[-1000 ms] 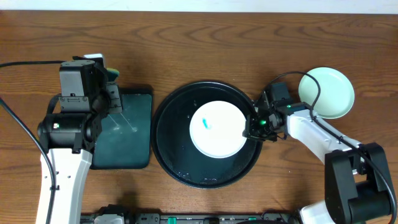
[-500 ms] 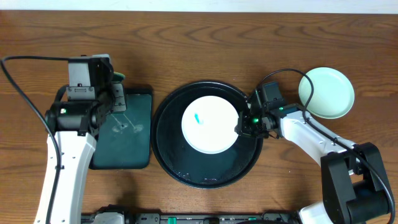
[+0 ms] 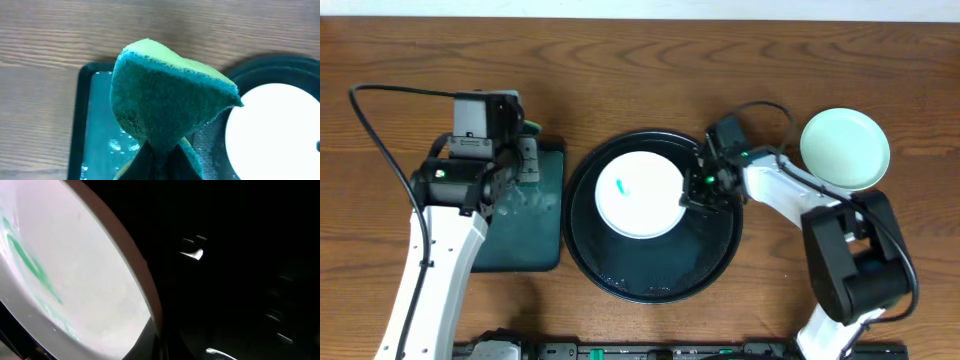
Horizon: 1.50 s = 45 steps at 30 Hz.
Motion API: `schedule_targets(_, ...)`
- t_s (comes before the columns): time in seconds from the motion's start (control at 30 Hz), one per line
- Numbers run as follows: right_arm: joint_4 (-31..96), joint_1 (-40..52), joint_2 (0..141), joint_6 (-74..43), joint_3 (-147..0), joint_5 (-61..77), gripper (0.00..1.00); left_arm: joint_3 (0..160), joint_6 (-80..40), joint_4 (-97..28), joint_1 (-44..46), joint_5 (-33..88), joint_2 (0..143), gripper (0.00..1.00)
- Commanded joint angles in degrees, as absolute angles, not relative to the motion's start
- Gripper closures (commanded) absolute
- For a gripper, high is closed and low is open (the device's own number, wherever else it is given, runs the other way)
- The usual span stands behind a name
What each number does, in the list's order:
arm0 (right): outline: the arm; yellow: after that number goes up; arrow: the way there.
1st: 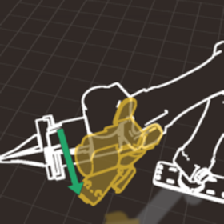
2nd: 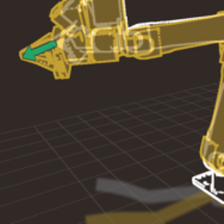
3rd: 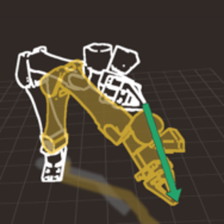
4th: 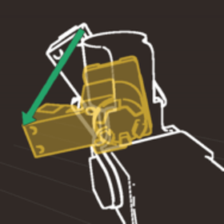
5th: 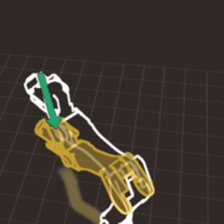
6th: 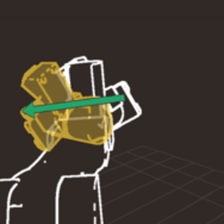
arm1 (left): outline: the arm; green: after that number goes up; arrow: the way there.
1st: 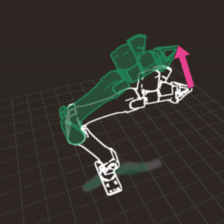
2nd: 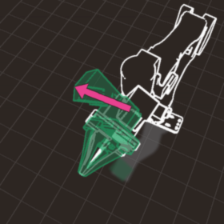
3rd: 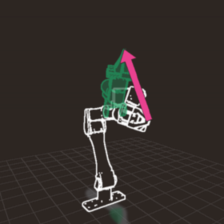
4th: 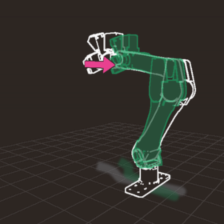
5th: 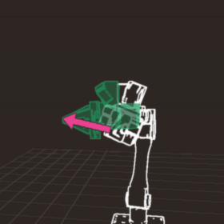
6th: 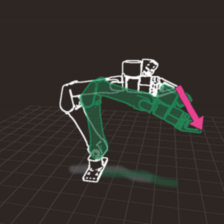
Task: Clean dirty plates on tray and stack at the side
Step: 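Lift the green sponge from the water tray with the left gripper, then scrub the white plate with the sponge in the left gripper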
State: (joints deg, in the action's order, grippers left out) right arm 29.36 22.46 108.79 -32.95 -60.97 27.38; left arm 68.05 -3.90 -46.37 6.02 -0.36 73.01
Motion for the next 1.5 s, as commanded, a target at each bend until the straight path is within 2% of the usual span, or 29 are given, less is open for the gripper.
schedule_targets(0.0, 29.61, 24.34, 111.35, -33.39, -61.41, 27.86, 0.99, 68.47, -6.46, -47.11, 7.57, -0.47, 72.99, 0.93)
schedule_targets(0.2, 31.20, 24.32, 111.35, -32.60, -61.39, 26.87, 0.99, 68.47, -8.34, -48.31, 12.56, 3.11, 74.35, 0.93)
schedule_targets(0.37, 31.86, 24.34, 111.33, -29.23, -61.41, 26.61, 0.99, 68.47, -12.51, -47.68, 19.40, 5.17, 80.99, 0.93)
schedule_targets(0.63, 37.10, 24.34, 111.22, -27.70, -62.19, 16.93, 0.99, 68.47, -15.38, -43.51, 27.51, 5.80, 92.25, 0.93)
schedule_targets(1.03, 38.50, 24.34, 110.89, -27.11, -63.51, 15.22, 0.99, 68.47, -16.51, -38.57, 28.05, 5.39, 99.22, 0.93)
schedule_targets(1.27, 39.51, 24.38, 110.89, -27.09, -63.61, 15.22, 0.99, 68.47, -23.64, -36.93, 28.05, 5.43, 109.01, 0.93)
schedule_targets(1.37, 39.75, 24.38, 110.89, -27.09, -63.64, 15.22, 0.99, 68.49, -24.47, -36.97, 28.05, 11.55, 111.83, 0.93)
schedule_targets(1.47, 39.68, 24.38, 110.89, -26.92, -63.64, 15.25, 0.99, 68.49, -21.47, -36.16, 28.10, 26.57, 112.73, 0.93)
